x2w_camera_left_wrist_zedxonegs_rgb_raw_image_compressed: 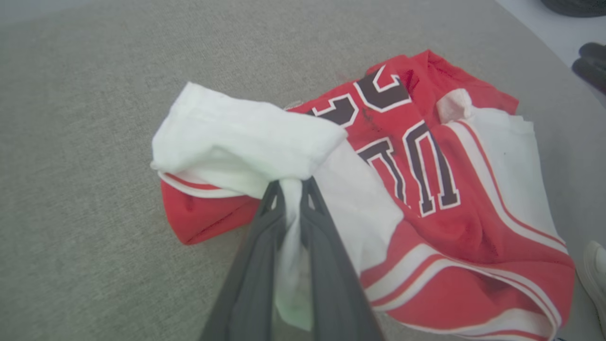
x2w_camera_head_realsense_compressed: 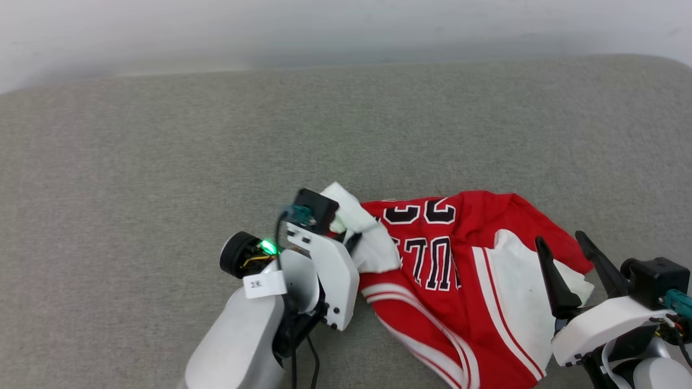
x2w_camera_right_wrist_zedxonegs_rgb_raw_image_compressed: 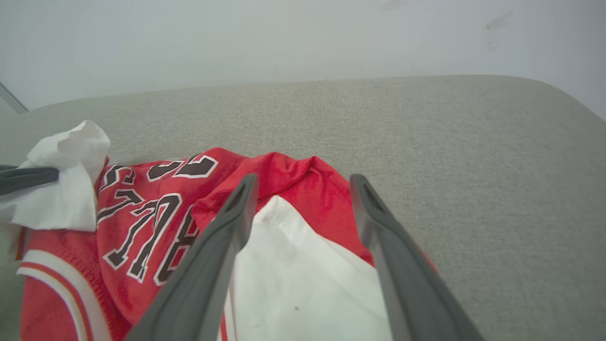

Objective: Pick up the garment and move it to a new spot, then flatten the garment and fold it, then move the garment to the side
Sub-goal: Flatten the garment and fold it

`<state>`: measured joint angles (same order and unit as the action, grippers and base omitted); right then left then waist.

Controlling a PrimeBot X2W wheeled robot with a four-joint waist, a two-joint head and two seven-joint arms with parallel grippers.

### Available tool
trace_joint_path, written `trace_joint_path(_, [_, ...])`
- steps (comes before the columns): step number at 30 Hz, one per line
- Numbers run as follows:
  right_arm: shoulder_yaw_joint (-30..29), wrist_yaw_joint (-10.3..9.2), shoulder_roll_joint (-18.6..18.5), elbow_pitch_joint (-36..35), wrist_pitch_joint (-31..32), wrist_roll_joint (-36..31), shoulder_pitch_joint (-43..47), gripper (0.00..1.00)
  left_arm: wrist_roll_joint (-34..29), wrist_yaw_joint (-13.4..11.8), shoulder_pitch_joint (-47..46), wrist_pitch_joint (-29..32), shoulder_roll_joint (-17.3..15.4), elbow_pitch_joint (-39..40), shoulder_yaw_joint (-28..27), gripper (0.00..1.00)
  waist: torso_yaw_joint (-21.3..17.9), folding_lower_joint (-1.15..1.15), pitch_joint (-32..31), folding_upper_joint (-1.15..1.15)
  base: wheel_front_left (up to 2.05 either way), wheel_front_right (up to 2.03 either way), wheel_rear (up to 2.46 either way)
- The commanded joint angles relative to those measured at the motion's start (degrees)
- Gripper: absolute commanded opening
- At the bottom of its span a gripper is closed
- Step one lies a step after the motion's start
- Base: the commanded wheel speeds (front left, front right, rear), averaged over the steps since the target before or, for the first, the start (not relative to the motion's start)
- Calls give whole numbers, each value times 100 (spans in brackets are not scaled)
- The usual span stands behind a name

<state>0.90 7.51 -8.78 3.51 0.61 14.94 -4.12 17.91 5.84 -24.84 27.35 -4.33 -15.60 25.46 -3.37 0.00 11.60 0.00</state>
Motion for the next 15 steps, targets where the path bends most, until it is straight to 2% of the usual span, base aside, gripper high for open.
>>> trace_joint_path(1, [-36,-3,11,15,28,-43,16,100,107,-26,8,-147,27,66,-85,0,138,0,-112,0,0,0,0])
trace_joint_path(5, [-64,-4,-32,39,135,-79,108,100,500,-84,155,-620,43,283,-451,0,377,0,-274,0,0,0,0])
trace_joint_path(9, [-111,-3,-32,63,205,-168,196,100,1101,-22,428,-1020,62,349,-858,0,592,0,-403,0,0,0,0])
trace_joint_path(13, [-82,-4,21,78,290,-218,216,100,1913,111,769,-1306,49,158,-1188,0,719,0,-421,0,0,0,0])
trace_joint_path(15, [-59,-4,41,94,319,-234,203,100,2156,147,924,-1464,-92,-42,-1207,0,743,0,-403,0,0,0,0])
